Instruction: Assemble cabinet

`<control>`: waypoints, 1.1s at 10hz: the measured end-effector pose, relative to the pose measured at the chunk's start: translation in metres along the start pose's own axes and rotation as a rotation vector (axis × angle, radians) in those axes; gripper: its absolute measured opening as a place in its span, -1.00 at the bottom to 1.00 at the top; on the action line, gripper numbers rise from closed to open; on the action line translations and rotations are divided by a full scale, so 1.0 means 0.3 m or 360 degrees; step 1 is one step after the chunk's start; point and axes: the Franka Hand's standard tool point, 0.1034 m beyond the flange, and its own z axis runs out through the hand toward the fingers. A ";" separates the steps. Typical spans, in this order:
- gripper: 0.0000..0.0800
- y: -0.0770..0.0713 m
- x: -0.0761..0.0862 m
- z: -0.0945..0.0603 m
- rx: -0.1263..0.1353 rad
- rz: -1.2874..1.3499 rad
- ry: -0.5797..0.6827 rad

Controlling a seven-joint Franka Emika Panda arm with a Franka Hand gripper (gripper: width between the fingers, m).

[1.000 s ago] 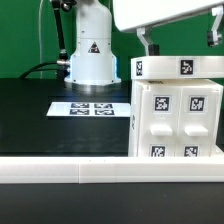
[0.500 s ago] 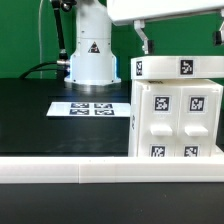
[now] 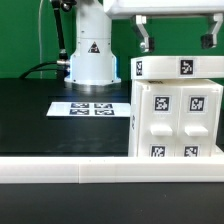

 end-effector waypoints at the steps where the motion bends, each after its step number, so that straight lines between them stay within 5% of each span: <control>1: 0.99 0.004 -0.004 0.002 -0.0011 -0.0175 -0.0027; 11: 0.99 -0.006 -0.028 0.019 -0.0032 -0.1485 -0.0221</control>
Offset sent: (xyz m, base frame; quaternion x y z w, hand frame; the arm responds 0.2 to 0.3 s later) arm -0.0012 0.0152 -0.0080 0.0435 -0.0643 -0.2849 0.9554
